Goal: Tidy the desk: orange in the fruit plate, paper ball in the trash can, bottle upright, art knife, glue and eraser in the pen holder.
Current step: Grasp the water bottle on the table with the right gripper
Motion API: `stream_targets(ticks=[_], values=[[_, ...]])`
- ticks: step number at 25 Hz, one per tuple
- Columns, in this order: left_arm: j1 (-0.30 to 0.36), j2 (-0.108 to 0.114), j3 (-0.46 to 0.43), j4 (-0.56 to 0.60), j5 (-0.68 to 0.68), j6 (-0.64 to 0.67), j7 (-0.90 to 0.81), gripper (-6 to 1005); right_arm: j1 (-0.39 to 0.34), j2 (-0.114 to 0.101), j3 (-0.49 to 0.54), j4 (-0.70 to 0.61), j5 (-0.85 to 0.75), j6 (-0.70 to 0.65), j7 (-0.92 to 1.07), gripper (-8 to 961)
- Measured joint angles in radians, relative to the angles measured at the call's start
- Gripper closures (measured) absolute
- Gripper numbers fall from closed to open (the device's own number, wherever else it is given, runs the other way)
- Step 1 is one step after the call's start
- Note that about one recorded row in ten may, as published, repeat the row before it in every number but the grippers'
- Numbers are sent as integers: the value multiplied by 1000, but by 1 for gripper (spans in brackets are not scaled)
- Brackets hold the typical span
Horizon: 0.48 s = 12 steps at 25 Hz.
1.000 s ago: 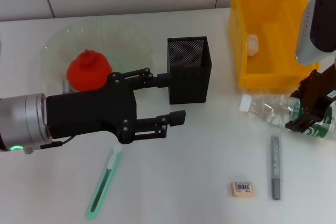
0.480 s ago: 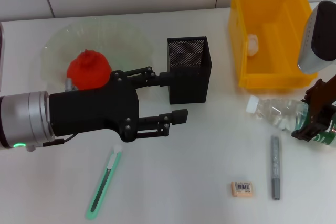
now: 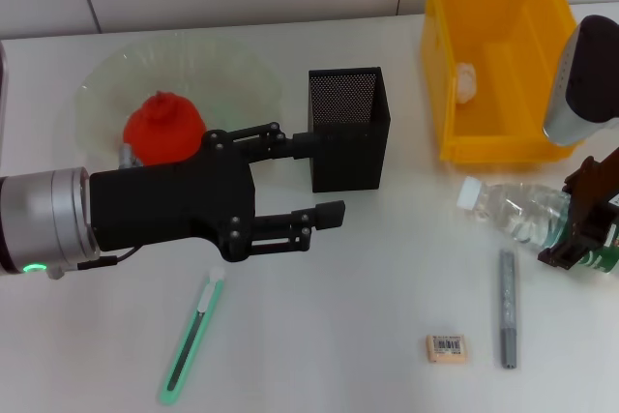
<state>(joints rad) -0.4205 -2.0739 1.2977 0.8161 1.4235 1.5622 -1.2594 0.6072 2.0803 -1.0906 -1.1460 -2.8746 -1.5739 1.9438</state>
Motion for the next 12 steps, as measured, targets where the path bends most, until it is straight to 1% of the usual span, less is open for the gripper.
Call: stream_targets(ticks=[12], values=[[0, 0, 0, 0, 0, -1, 0, 257, 0, 0, -6, 8, -26, 40, 43, 189]])
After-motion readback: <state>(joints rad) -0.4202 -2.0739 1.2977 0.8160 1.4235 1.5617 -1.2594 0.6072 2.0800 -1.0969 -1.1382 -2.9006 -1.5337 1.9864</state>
